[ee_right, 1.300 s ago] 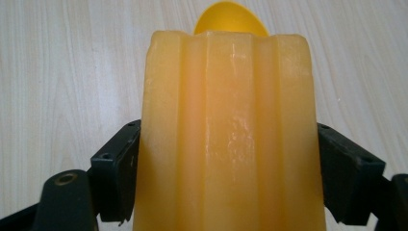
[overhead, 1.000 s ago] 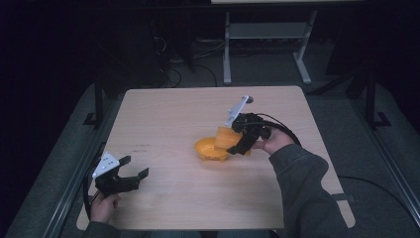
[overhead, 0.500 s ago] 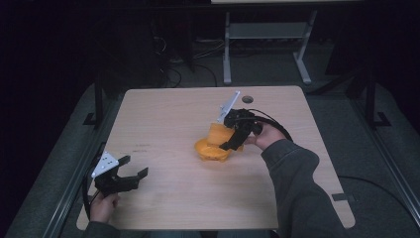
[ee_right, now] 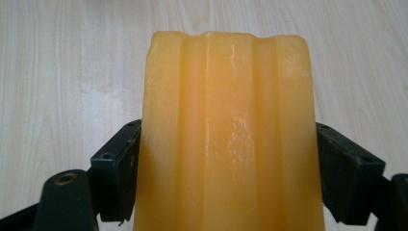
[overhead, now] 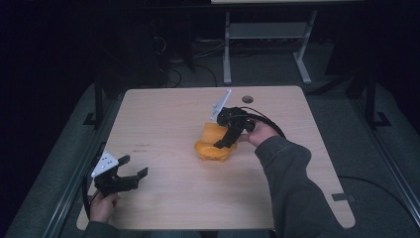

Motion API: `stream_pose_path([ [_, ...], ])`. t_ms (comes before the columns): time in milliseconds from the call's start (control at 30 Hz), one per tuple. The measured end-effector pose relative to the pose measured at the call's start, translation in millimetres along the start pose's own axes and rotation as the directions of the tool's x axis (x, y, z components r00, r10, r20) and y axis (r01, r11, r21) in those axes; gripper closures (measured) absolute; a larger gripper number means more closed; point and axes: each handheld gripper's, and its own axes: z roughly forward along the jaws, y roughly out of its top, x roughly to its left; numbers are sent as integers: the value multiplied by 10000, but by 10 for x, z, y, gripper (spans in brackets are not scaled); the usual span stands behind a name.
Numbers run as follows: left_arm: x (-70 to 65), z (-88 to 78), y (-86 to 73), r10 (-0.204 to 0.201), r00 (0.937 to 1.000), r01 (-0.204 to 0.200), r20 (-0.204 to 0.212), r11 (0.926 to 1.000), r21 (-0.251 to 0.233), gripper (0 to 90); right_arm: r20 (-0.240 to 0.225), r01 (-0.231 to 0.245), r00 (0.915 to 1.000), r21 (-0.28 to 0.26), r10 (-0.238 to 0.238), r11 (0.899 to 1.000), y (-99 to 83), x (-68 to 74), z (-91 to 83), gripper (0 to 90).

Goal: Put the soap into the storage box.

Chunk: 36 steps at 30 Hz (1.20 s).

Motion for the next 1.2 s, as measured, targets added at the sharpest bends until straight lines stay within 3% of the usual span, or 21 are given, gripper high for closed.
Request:
stream_pose_path([
  [300,7,-4,-1,-31,10000,31,-15,10000,-54,141,-198,80,9998,97,-78,9999,59,-12,133,207],
  [1200,12,3,-3,-51,10000,51,14,10000,-66,141,-687,-26,9976,220,41,9998,6,-93,442,206],
])
